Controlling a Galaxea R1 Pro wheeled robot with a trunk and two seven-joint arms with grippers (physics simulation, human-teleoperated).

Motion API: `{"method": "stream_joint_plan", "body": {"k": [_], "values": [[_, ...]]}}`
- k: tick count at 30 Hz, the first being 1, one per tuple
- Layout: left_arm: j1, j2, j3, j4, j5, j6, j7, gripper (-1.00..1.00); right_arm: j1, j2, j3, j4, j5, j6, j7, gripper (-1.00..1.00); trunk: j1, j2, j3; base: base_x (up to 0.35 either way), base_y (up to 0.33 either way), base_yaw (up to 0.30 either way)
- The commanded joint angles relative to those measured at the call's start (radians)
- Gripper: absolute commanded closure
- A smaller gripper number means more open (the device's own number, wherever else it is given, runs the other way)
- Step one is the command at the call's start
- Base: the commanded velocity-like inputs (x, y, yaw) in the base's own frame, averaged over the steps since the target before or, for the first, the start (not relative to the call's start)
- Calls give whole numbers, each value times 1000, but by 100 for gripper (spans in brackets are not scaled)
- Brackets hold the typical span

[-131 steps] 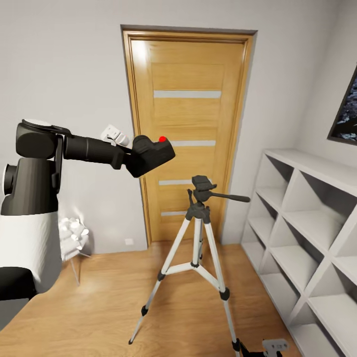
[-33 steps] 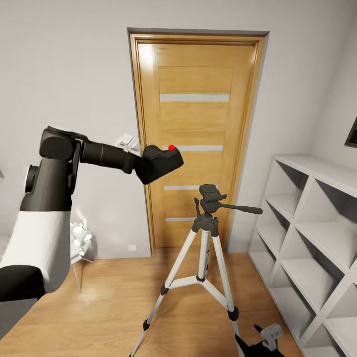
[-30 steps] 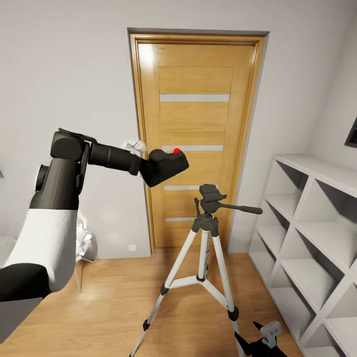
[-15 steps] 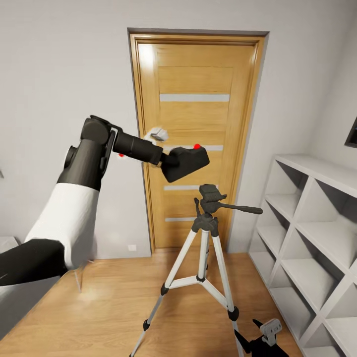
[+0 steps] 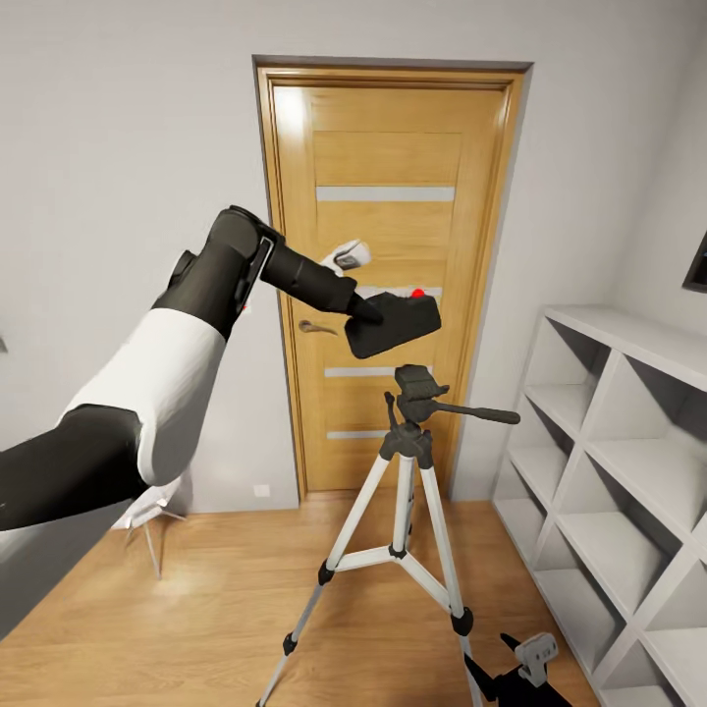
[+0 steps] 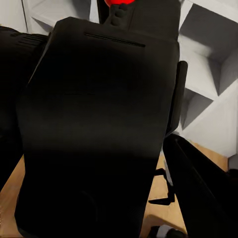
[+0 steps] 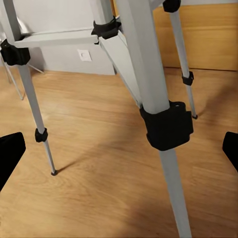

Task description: Attach the digital camera to the camera tripod in the bedroom.

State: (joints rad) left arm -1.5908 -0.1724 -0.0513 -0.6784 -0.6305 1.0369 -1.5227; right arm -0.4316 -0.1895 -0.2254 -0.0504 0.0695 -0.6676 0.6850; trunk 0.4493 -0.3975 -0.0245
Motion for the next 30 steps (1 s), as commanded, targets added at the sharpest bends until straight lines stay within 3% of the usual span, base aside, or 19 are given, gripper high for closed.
{"method": "stream_joint_plan", "body": {"k": [1, 6, 7, 13, 24, 30], "values": [[-2, 0, -5, 4, -10, 10, -9, 100, -1, 0, -8, 1, 7, -3, 4, -100, 1, -2, -2, 0, 0, 0], [-4, 2, -62, 14, -11, 10, -10, 100, -1, 1, -8, 5, 7, -3, 4, -100, 1, -2, -2, 0, 0, 0], [-3, 2, -89, 11, -11, 10, -10, 100, -1, 1, -9, 5, 7, -3, 4, -100, 1, -2, -2, 0, 0, 0], [5, 4, -163, -43, -10, 10, -10, 100, -1, 1, -9, 6, 7, -4, 4, -100, 1, -2, -2, 0, 0, 0], [16, 10, -193, -104, -9, 10, -10, 100, -1, 1, -9, 9, 7, -6, 4, -100, 1, -2, -2, 0, 0, 0], [29, 28, -194, -184, -9, 10, -11, 100, -1, 2, -9, 9, 7, -6, 2, -100, 1, -2, -2, 0, 0, 0]]}}
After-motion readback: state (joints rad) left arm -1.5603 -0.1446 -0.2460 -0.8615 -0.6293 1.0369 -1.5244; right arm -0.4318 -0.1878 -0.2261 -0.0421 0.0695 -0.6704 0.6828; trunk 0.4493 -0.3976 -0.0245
